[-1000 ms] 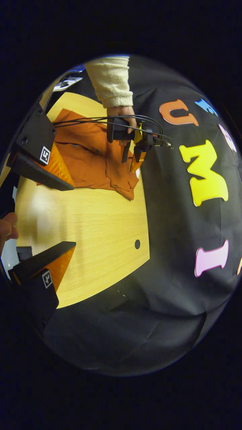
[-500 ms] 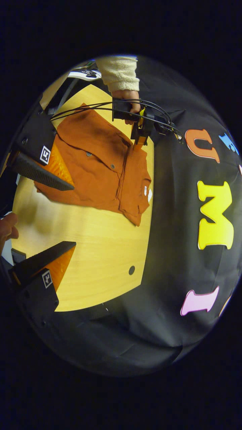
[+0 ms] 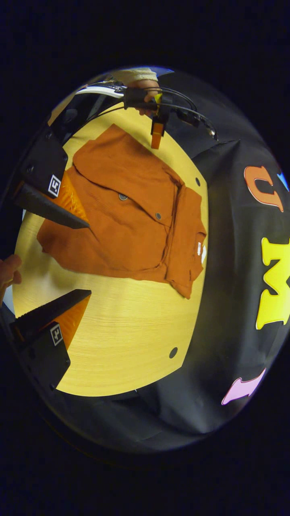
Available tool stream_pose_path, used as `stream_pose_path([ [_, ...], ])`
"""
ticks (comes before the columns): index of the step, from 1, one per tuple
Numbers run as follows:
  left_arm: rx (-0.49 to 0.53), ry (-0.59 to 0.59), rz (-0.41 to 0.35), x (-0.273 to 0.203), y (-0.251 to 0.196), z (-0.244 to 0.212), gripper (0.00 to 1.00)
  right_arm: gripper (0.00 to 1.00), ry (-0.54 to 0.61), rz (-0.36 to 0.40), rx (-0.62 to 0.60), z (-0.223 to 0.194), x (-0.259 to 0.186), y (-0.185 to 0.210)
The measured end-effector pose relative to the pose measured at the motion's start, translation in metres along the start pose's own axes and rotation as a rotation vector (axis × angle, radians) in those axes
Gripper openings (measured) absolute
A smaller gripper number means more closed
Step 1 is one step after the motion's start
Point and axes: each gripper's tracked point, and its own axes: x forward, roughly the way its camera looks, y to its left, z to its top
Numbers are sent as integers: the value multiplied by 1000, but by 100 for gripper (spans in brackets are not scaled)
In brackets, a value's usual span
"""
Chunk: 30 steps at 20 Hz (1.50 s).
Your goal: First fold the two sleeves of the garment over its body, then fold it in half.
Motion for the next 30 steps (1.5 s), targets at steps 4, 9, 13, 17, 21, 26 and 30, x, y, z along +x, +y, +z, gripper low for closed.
stream_pose_path([
  [4,27,233,-41,-29,15,-71,92,94,116,1,40,-32,15,-6],
  [9,8,442,-174,-79,-6,-114,93,98,288,0,199,-68,19,-23],
  [13,25,551,-284,-118,-42,-126,93,98,403,123,348,-87,24,-9],
  [17,-29,621,-442,-159,-92,-125,86,98,503,279,571,-89,27,11],
  [21,-38,633,-495,-204,-127,-132,84,96,522,381,635,-79,28,20],
  [26,-80,678,-581,-178,-125,-148,72,89,571,472,618,-82,28,50],
  [30,-75,666,-603,-243,-172,-160,59,76,592,448,598,-88,36,57],
])
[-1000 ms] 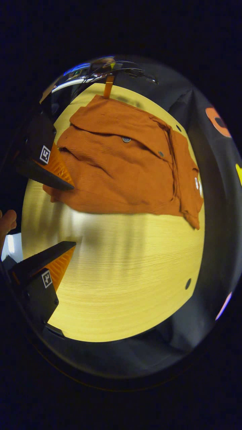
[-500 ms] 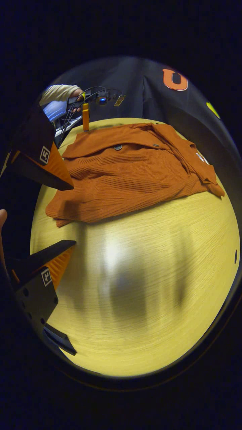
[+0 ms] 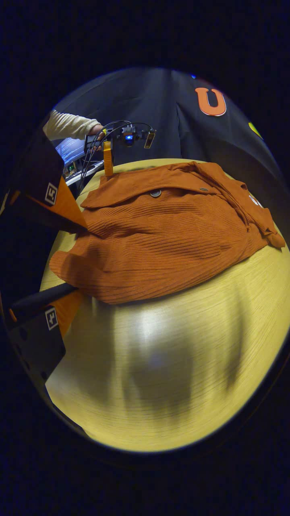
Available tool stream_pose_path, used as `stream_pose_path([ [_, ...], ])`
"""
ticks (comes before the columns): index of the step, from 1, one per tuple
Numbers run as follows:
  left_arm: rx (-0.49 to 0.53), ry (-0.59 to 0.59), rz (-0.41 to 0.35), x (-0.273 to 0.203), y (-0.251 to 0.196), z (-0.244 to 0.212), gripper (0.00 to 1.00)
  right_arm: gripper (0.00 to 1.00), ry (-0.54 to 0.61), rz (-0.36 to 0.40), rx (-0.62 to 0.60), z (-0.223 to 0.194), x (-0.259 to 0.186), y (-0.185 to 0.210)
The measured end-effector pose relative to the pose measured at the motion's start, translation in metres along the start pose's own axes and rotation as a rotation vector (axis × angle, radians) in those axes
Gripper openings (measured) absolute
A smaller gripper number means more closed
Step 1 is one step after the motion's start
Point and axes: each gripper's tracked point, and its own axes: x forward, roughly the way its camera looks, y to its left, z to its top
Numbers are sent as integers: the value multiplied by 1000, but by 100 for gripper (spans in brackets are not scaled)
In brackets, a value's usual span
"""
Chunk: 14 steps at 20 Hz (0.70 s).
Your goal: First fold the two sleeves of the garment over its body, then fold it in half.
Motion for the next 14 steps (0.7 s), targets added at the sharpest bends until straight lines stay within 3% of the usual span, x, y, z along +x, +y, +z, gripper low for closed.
stream_pose_path([
  [1,5,-4,2,-2,2,-1,63,64,0,-10,3,1,0,-2],
  [3,-12,-20,3,-3,5,-3,56,39,2,-5,12,1,-1,0],
  [4,-17,-27,12,-3,9,-4,55,39,-19,-11,4,5,0,-2],
  [6,-4,-48,42,-6,18,-14,42,34,-49,-34,6,9,5,-7],
  [7,-4,-62,51,-8,22,-18,27,11,-52,-34,13,10,4,-5],
  [9,-29,-101,38,-11,24,-23,12,13,-60,-47,1,11,4,-6],
  [11,-69,-112,42,-9,26,-23,8,11,-129,-59,-54,23,10,-5],
  [12,-74,-114,34,-8,20,-23,8,6,-141,-33,-61,18,1,3],
  [14,-58,-123,-8,-8,0,-14,6,6,-118,6,-49,11,-2,16],
])
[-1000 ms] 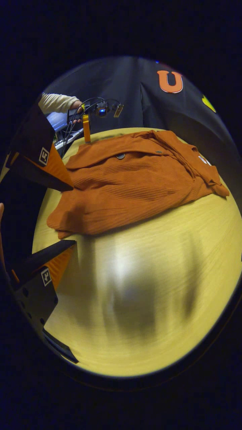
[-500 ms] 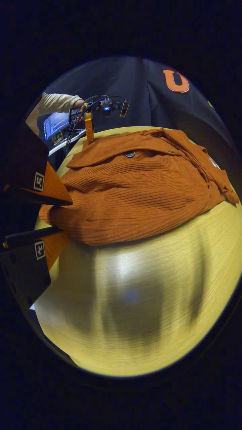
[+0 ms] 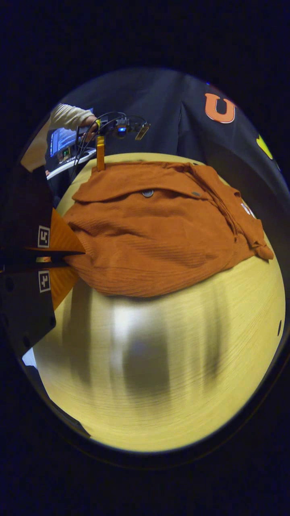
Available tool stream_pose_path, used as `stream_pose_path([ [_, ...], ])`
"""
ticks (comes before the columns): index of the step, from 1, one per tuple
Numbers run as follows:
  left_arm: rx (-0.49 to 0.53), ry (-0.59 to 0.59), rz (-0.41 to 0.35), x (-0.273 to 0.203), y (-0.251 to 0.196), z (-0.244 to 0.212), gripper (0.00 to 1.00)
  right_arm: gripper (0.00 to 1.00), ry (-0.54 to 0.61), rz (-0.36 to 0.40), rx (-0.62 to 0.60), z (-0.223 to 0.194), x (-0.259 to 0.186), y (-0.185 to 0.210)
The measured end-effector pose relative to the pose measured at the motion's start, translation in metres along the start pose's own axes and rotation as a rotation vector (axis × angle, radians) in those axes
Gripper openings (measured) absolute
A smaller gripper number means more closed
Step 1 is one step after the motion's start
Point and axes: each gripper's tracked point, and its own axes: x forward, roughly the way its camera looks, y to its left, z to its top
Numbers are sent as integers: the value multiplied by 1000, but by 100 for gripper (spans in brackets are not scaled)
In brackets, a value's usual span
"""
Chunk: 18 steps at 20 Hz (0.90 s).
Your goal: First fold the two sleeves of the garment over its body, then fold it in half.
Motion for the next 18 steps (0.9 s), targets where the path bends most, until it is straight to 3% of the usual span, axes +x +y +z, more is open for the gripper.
stream_pose_path([
  [6,13,-13,-108,-14,-49,1,3,6,13,91,10,5,-24,21],
  [10,11,-45,-203,-40,-84,16,4,5,-21,210,35,22,-46,54],
  [15,170,-194,-287,-84,-135,70,4,5,-88,289,10,60,-67,87],
  [18,297,-237,-263,-113,-139,92,4,5,-128,288,-43,88,-83,101],
])
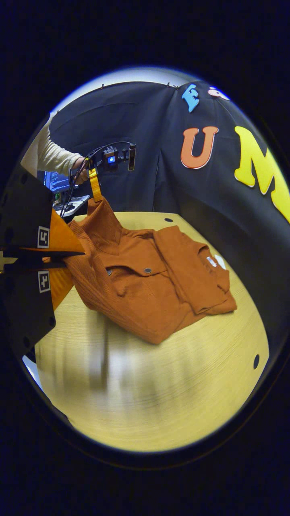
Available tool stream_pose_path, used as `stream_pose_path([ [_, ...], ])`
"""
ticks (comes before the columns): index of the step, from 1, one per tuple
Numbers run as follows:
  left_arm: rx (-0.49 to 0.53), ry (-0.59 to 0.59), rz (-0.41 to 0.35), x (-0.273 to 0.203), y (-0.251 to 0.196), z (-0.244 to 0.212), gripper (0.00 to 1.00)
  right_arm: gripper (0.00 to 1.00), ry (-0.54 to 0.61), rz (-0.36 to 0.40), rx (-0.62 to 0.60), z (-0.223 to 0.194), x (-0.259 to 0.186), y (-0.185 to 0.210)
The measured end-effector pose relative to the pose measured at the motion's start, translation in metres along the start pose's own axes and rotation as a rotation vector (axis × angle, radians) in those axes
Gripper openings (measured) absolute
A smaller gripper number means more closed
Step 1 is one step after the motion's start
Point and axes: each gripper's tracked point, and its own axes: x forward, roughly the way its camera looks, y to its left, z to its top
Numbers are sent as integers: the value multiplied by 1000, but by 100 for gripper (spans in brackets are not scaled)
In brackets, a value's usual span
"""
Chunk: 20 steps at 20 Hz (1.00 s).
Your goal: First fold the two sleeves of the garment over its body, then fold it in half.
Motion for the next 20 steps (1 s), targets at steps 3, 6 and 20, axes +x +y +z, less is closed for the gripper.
stream_pose_path([
  [3,92,11,12,-3,11,15,3,6,-23,-7,-65,39,-8,23],
  [6,215,42,13,-14,16,33,3,5,-56,-4,-117,74,-17,47],
  [20,107,58,177,21,80,115,4,5,-179,13,-56,197,2,53],
])
